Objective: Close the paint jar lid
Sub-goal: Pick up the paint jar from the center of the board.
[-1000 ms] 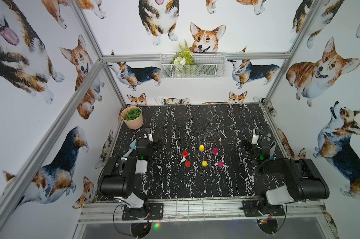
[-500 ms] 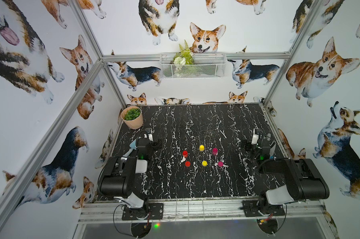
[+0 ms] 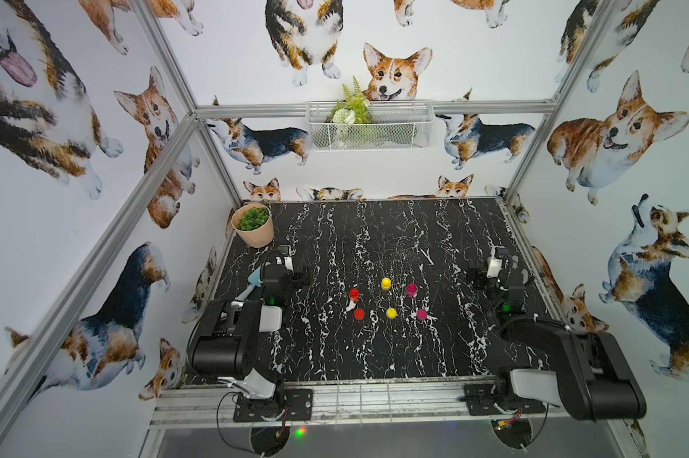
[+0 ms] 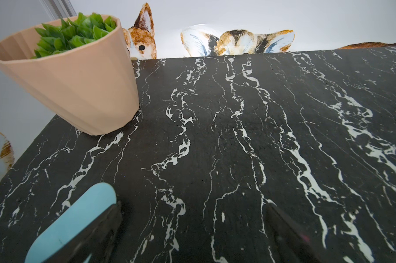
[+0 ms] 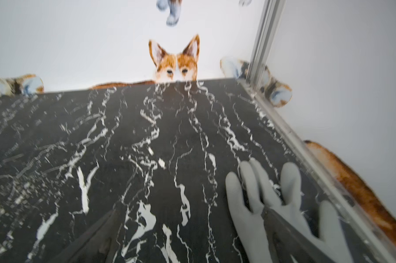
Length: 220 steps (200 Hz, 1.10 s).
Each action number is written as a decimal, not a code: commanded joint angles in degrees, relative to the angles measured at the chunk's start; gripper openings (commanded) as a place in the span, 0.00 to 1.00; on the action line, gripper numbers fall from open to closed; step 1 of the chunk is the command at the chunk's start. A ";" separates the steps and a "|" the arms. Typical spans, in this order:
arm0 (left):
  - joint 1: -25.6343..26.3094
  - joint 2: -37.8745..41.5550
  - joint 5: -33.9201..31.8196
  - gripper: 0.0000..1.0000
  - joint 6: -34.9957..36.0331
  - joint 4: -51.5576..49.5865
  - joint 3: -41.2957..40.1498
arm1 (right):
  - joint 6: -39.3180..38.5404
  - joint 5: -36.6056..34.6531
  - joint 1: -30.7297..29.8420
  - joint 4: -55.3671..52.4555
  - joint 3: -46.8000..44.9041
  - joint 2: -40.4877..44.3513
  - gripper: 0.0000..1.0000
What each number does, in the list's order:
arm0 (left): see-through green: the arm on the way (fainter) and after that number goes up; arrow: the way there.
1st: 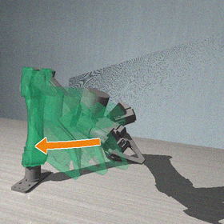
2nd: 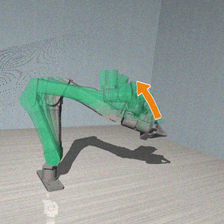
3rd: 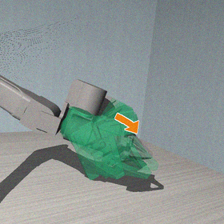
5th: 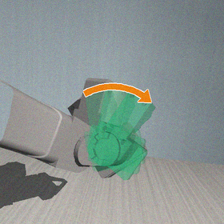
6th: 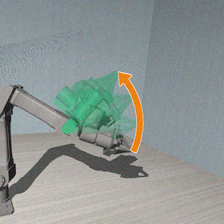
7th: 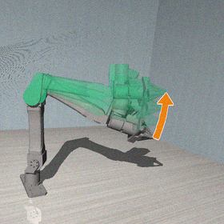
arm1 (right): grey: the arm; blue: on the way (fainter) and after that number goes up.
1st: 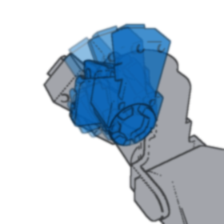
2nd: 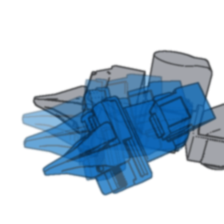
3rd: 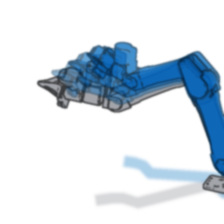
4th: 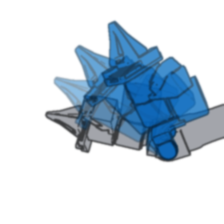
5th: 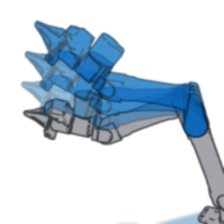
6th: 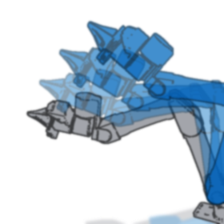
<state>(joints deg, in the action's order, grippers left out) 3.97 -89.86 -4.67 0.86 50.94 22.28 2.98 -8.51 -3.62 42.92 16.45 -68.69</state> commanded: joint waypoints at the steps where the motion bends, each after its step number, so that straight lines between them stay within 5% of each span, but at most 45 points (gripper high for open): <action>1: -0.53 -0.14 1.91 1.00 0.37 -0.01 0.77 | -1.73 -0.40 -3.15 -10.71 3.01 6.55 0.98; 30: -0.46 3.38 4.53 0.98 1.96 -3.87 1.39 | -4.57 3.73 -11.73 -21.20 8.78 11.08 0.98; 77: 2.63 28.58 -3.83 0.94 -5.72 -27.46 5.32 | -4.91 11.07 -25.87 -38.03 19.38 10.05 0.97; 107: 10.72 37.37 -10.17 0.94 -8.60 -52.26 14.73 | -0.11 16.71 -32.46 -42.56 24.69 3.39 0.95; 145: 19.09 49.22 -11.97 0.91 -16.22 -70.26 21.51 | 1.64 13.13 -43.41 -43.03 31.52 -9.58 0.88; 220: 19.12 64.67 14.39 0.94 -12.60 -90.59 30.47 | 4.02 9.59 -50.91 -49.53 49.27 -32.13 0.81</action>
<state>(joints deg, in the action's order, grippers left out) 23.03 -26.63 -1.76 -12.99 -31.18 51.86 6.20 2.98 -53.04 -1.76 60.58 -96.40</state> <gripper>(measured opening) 0.939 0.817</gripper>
